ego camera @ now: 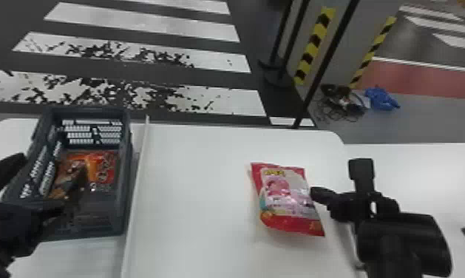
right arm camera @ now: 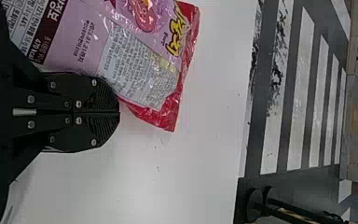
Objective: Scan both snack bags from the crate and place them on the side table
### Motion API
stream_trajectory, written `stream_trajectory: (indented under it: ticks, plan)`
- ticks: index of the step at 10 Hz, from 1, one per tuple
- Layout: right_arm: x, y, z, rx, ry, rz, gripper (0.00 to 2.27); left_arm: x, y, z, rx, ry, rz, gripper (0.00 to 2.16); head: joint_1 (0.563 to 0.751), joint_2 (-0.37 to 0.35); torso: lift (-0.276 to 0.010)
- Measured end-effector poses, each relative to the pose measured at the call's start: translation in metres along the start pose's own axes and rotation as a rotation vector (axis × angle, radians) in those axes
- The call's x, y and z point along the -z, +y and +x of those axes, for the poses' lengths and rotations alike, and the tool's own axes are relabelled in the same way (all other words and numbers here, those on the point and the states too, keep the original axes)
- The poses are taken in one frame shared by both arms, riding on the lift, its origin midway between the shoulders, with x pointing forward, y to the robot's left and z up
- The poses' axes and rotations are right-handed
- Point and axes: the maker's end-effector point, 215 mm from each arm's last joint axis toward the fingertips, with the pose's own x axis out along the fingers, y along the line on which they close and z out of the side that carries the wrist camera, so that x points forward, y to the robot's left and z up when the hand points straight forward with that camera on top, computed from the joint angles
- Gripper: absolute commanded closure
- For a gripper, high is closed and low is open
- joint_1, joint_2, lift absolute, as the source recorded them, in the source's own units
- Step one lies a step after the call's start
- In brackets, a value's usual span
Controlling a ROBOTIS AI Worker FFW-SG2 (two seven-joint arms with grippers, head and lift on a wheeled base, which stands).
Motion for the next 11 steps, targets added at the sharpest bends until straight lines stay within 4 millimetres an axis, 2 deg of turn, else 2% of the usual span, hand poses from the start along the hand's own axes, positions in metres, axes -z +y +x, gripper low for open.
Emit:
stream_trajectory:
  ticks: [6,8,9,10,11]
  plan:
    - [-0.013,0.011,0.023,-0.029,-0.058,-0.065,2.12,0.000,0.000,0.001,0.001,-0.001,0.000,0.08,0.695,-0.216,-0.098]
    - [-0.017,0.004,0.021,-0.015,-0.079,-0.072,2.12,0.000,0.000,0.001,0.001,-0.001,0.000,0.08,0.695,-0.219,-0.098]
    - [-0.022,-0.006,0.013,0.001,-0.106,-0.063,2.04,0.000,0.000,0.001,0.001,-0.001,0.001,0.08,0.695,-0.229,-0.098]
    - [-0.039,-0.016,-0.002,0.021,-0.164,-0.052,1.77,0.000,0.000,0.001,0.001,0.000,0.002,0.08,0.695,-0.240,-0.098]
    - [-0.061,-0.027,-0.025,0.043,-0.235,-0.042,1.14,0.000,0.000,0.000,0.001,0.001,0.003,0.08,0.695,-0.251,-0.098]
